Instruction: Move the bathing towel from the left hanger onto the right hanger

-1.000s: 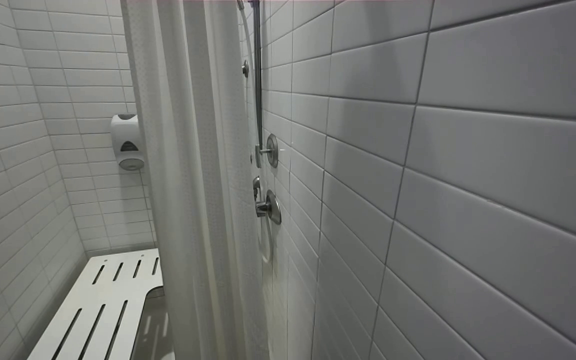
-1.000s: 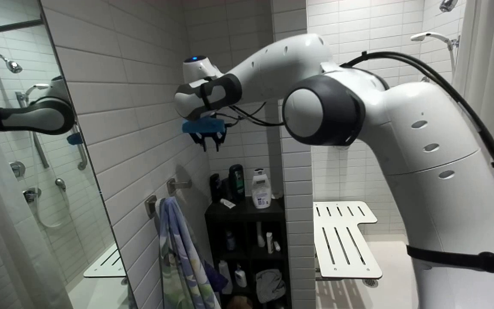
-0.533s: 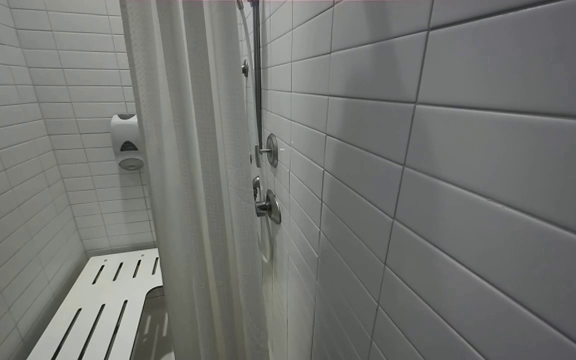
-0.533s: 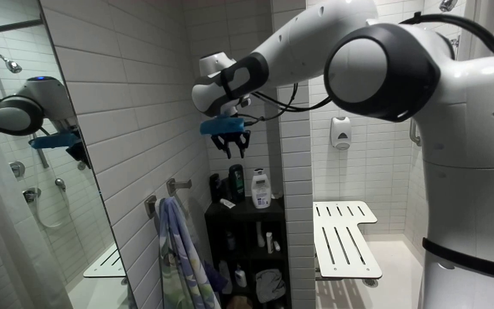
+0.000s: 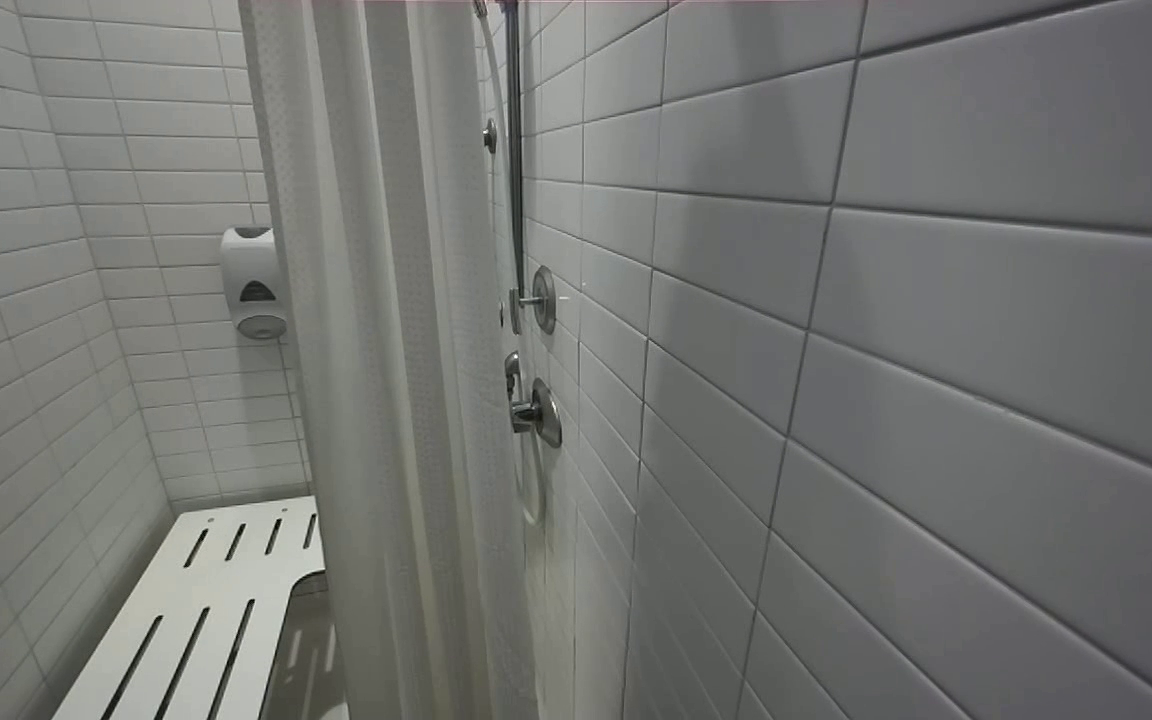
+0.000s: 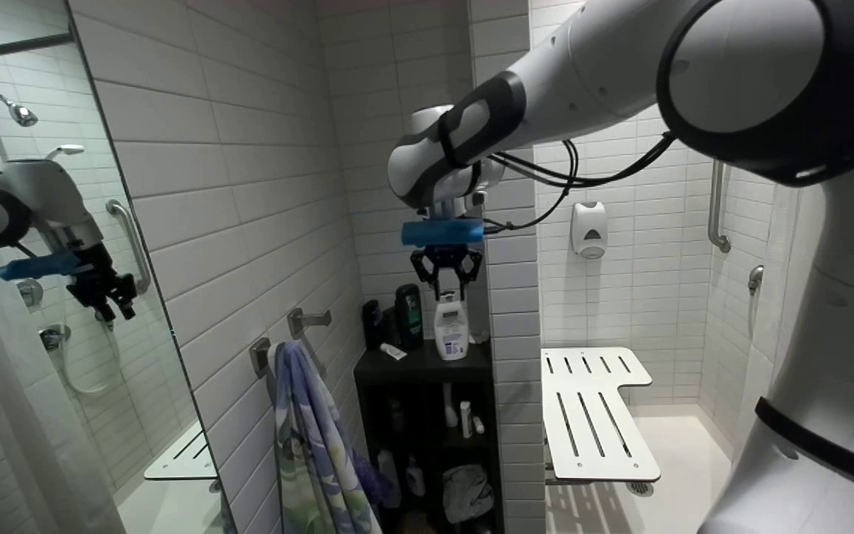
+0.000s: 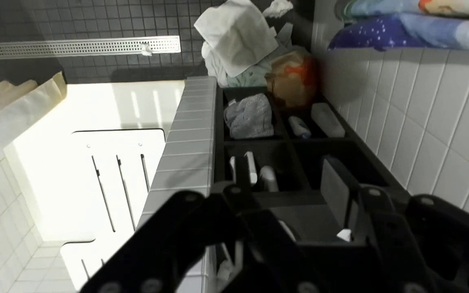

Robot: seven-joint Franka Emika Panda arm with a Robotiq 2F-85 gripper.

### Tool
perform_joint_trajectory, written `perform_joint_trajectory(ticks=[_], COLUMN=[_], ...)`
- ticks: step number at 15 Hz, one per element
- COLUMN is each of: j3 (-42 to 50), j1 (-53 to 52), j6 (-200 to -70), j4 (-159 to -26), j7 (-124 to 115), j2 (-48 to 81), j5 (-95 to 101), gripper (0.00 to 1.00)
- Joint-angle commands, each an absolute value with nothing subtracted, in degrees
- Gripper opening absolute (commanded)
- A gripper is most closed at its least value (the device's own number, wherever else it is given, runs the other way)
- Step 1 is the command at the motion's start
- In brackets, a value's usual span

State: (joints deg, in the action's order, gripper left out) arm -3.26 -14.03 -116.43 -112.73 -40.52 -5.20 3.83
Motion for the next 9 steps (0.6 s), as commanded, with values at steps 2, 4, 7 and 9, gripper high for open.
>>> perform_joint_trajectory(ticks=[2, 4, 7, 9], j3=[1.96, 0.82, 0.64, 0.54], j1=[-11.88, -7.60, -4.01, -2.58], j6=[-115.12, -113.99, -115.55, -115.98], j4=[-116.37, -114.62, -111.54, -109.07], j7=[-20.00, -13.95, -12.08, -11.82], j2=[-7.95, -6.60, -3.82, -2.05], j5=[-5.41, -6.36, -3.07, -1.36], gripper=[0.76, 0.76, 0.76, 0.76])
